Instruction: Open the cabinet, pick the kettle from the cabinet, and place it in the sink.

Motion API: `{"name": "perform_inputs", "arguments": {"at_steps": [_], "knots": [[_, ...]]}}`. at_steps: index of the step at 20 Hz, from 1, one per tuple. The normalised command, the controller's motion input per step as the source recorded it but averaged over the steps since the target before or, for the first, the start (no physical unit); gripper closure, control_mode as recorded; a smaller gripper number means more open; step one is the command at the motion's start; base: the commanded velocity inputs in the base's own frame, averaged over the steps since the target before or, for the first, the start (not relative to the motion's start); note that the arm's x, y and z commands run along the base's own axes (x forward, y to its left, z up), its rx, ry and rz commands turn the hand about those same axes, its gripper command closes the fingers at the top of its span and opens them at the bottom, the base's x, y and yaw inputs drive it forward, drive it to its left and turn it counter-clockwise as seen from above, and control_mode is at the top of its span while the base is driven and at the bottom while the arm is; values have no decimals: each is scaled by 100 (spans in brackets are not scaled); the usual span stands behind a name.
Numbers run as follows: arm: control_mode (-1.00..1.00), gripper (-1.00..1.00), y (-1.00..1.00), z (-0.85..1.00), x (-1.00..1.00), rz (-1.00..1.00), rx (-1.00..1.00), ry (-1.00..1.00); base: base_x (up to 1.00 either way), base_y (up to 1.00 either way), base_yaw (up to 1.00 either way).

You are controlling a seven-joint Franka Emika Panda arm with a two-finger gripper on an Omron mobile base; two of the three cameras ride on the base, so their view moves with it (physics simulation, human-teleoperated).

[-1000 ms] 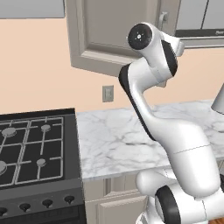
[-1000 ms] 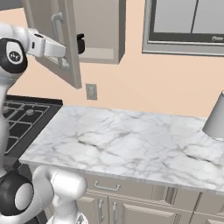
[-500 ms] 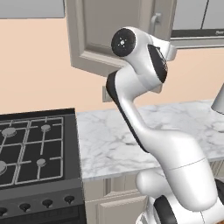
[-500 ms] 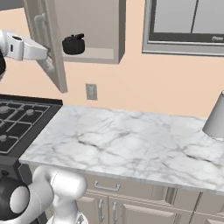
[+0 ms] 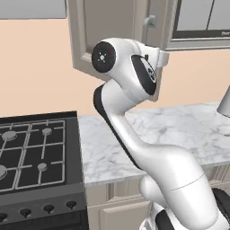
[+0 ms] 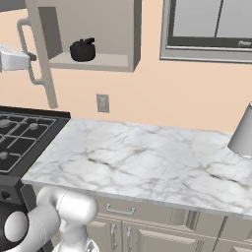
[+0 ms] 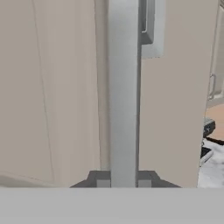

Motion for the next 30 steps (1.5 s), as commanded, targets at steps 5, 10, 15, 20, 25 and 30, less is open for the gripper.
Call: {"name": "perform_inputs", "arguments": {"at_steps": [5, 10, 15, 20, 25, 30], "knots": [[-100, 100, 58, -7, -2, 0, -9, -5, 0, 0, 0], [-100, 100, 58, -9, 0, 0, -10, -1, 0, 0, 0], [-100, 100, 59, -7, 3, 0, -8, 0, 0, 0, 0], [-100, 100, 58, -3, 10, 0, -4, 1, 0, 0, 0], [-100, 100, 43, -2, 10, 0, 0, 7, 0, 0, 0], [-100, 100, 42, -8, 10, 0, 0, 5, 0, 0, 0]]}}
